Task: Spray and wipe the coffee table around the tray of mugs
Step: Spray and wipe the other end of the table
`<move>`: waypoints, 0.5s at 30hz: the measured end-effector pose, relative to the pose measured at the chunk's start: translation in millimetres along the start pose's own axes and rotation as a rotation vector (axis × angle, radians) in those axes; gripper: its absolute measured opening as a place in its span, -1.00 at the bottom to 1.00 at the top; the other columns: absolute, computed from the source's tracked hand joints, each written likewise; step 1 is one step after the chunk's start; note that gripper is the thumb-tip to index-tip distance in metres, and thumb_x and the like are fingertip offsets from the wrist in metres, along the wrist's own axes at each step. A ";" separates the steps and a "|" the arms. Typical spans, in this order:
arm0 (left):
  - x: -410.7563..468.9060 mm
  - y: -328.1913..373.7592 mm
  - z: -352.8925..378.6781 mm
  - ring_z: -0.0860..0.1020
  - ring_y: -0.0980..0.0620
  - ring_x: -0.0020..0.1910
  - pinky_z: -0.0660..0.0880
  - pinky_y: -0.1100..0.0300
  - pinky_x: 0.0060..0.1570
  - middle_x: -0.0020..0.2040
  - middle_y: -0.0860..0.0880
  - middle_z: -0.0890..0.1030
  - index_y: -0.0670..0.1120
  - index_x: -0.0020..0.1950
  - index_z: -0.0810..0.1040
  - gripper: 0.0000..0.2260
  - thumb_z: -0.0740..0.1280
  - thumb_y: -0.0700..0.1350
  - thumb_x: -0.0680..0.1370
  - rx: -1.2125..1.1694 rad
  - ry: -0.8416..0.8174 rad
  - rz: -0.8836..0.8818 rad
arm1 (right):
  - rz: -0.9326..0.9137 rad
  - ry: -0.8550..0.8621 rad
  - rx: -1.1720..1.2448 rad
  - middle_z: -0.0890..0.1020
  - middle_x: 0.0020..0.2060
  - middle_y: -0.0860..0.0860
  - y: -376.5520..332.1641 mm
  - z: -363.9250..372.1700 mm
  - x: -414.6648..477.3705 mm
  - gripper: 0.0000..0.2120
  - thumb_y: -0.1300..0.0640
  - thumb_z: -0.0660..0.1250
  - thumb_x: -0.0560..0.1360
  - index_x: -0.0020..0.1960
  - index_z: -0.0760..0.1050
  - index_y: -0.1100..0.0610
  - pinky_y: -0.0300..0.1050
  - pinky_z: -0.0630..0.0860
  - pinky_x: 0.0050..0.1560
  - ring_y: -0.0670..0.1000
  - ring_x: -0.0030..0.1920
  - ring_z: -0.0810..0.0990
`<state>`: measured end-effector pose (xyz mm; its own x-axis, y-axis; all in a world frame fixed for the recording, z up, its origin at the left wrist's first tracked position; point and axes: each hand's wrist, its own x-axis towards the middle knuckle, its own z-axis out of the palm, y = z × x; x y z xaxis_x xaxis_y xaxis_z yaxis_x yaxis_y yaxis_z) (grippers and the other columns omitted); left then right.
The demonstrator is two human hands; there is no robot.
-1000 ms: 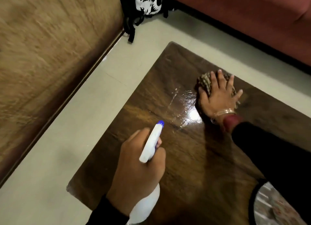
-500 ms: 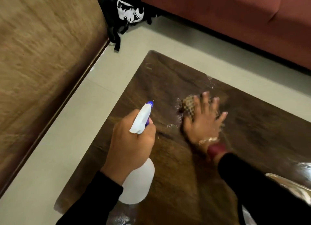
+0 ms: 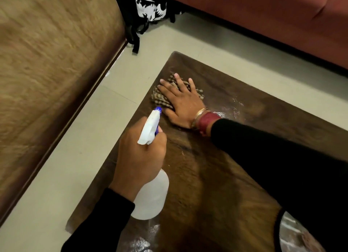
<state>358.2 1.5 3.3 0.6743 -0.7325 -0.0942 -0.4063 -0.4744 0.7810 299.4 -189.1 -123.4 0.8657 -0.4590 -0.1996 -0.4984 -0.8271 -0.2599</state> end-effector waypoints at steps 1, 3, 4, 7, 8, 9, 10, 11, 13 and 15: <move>1.4 -1.3 -0.7 0.58 -0.12 -0.38 0.65 -0.12 -0.32 -0.34 -0.11 0.52 -0.14 -0.15 0.50 -0.80 0.30 0.00 0.46 -0.011 -0.008 -0.009 | -0.029 -0.007 -0.016 0.07 0.69 -0.08 12.1 -3.3 -2.6 -0.27 -0.27 0.06 0.57 0.69 0.06 -0.07 0.50 -0.16 0.57 0.19 0.69 -0.09; 2.5 -2.2 -3.2 0.58 -0.13 -0.40 0.62 -0.12 -0.38 -0.35 -0.15 0.52 -0.18 -0.16 0.50 -0.79 0.29 -0.02 0.47 -0.021 -0.007 -0.014 | 0.101 0.013 -0.029 0.04 0.70 -0.06 36.0 -11.8 12.4 -0.27 -0.28 0.05 0.58 0.69 0.04 -0.08 0.55 -0.15 0.54 0.19 0.69 -0.10; 1.6 -3.2 -4.2 0.58 -0.11 -0.41 0.63 -0.10 -0.38 -0.35 -0.14 0.52 -0.17 -0.16 0.51 -0.79 0.30 -0.02 0.48 -0.019 0.011 -0.012 | 0.232 0.028 0.000 0.02 0.70 -0.05 44.1 -17.4 27.3 -0.28 -0.27 0.05 0.59 0.69 0.03 -0.07 0.55 -0.16 0.54 0.20 0.69 -0.12; -7.6 -4.0 -7.3 0.57 -0.03 -0.40 0.63 -0.01 -0.33 -0.34 -0.06 0.54 -0.08 -0.16 0.50 -0.86 0.30 -0.01 0.48 -0.004 0.004 -0.012 | 0.479 0.053 0.096 0.03 0.70 -0.04 39.4 -33.0 75.2 -0.28 -0.24 0.09 0.62 0.70 0.02 -0.02 0.54 -0.14 0.54 0.23 0.68 -0.09; -13.4 -4.1 -8.4 0.56 0.04 -0.36 0.62 0.07 -0.29 -0.32 0.03 0.54 0.02 -0.16 0.48 -0.94 0.29 -0.02 0.48 -0.035 -0.014 -0.026 | 0.476 0.050 0.089 0.03 0.70 -0.04 30.4 -33.2 84.7 -0.28 -0.25 0.09 0.62 0.70 0.02 -0.02 0.53 -0.14 0.55 0.23 0.68 -0.09; -20.2 -3.4 -9.5 0.54 0.13 -0.32 0.56 0.18 -0.24 -0.29 0.14 0.52 0.15 -0.17 0.44 -0.93 0.28 -0.02 0.48 -0.078 -0.020 -0.056 | 0.439 0.049 0.064 0.04 0.70 -0.03 19.5 -30.6 89.0 -0.28 -0.25 0.08 0.62 0.70 0.01 -0.01 0.51 -0.14 0.56 0.22 0.69 -0.10; -26.1 -3.6 -10.3 0.52 0.19 -0.30 0.49 0.31 -0.24 -0.27 0.21 0.49 0.22 -0.18 0.40 -0.86 0.28 -0.03 0.49 -0.110 -0.006 -0.068 | 0.378 0.048 0.036 0.05 0.70 -0.03 7.6 -26.6 88.8 -0.28 -0.25 0.07 0.63 0.70 0.02 -0.01 0.49 -0.17 0.56 0.21 0.69 -0.11; -32.9 -5.7 -10.3 0.52 0.22 -0.29 0.42 0.42 -0.26 -0.28 0.24 0.48 0.23 -0.20 0.39 -0.82 0.30 -0.05 0.49 -0.110 0.014 -0.069 | 0.298 0.038 0.013 0.07 0.70 -0.03 -5.2 -20.0 82.5 -0.28 -0.26 0.07 0.63 0.70 0.03 -0.02 0.47 -0.21 0.56 0.20 0.69 -0.12; -42.8 -5.8 -11.9 0.55 0.24 -0.25 0.40 0.56 -0.30 -0.34 0.14 0.51 0.14 -0.24 0.41 -0.74 0.39 -0.16 0.51 -0.041 0.081 -0.015 | 0.076 -0.001 -0.007 0.13 0.69 -0.03 -33.5 -3.6 53.1 -0.27 -0.25 0.11 0.59 0.69 0.06 -0.05 0.44 -0.26 0.55 0.18 0.69 -0.11; -50.0 -7.1 -12.9 0.55 0.20 -0.10 0.26 0.75 -0.07 -0.33 -0.01 0.60 -0.04 -0.15 0.51 -0.75 0.48 -0.35 0.41 0.092 0.140 0.107 | -0.162 -0.038 -0.006 0.15 0.68 -0.03 -59.4 13.9 6.3 -0.23 -0.23 0.15 0.51 0.68 0.11 -0.05 0.44 -0.23 0.56 0.18 0.69 -0.08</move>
<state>335.3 47.8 10.4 0.7008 -0.7091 0.0780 -0.5304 -0.4449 0.7216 333.8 -138.3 -122.3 0.9325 -0.3068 -0.1909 -0.3518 -0.8912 -0.2864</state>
